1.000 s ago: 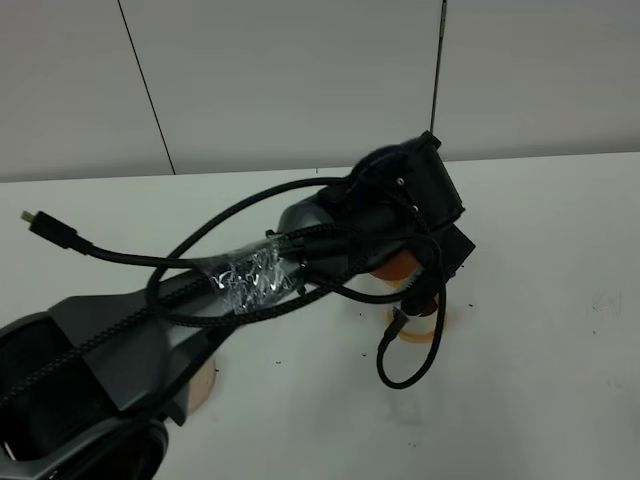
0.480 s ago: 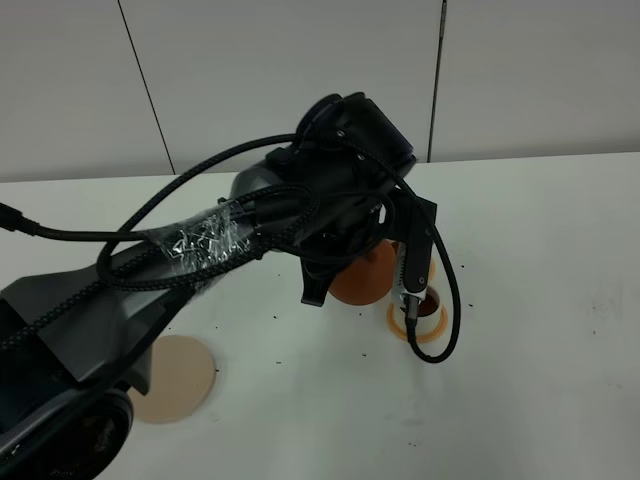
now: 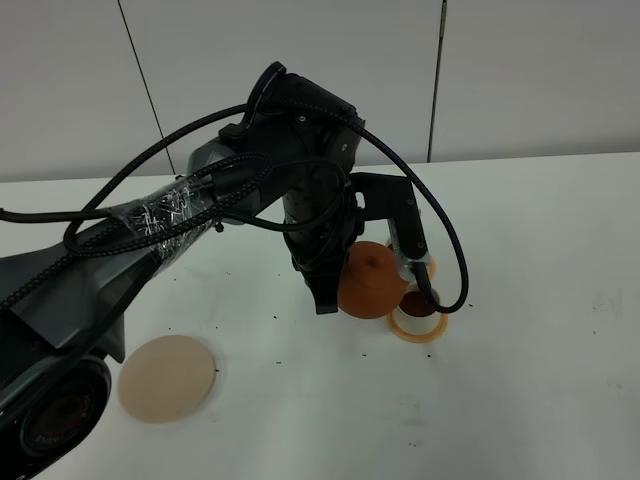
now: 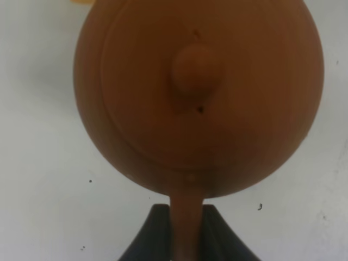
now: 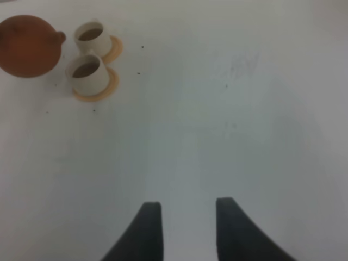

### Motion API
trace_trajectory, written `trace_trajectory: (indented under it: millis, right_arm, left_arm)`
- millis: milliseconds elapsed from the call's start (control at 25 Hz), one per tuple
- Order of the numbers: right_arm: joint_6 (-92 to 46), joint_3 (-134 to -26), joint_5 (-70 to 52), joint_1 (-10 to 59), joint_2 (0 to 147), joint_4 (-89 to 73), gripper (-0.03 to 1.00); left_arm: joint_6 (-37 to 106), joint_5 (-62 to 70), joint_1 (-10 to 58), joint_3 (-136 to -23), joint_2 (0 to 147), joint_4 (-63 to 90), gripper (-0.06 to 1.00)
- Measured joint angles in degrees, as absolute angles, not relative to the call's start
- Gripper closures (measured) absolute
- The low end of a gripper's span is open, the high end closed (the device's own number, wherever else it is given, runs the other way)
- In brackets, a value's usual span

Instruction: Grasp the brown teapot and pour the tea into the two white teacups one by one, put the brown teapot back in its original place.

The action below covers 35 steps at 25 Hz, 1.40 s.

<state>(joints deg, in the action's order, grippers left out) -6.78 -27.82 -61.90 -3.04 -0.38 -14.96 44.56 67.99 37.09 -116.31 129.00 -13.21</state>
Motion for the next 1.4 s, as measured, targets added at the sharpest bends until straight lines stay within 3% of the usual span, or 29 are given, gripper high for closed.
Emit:
trace_trajectory:
  millis: [520,1400]
  right_arm:
    - [-6.78,-27.82,-61.90,-3.04,-0.38,-14.96,0.73]
    - [-6.78,-27.82,-61.90,-3.04,-0.38,-14.96,0.73]
  left_arm:
    - [44.19,67.99,31.50,-115.39,129.00,-6.73,0.78]
    - [56.04,61.91,27.42,-107.76,129.00,-3.25,0.78]
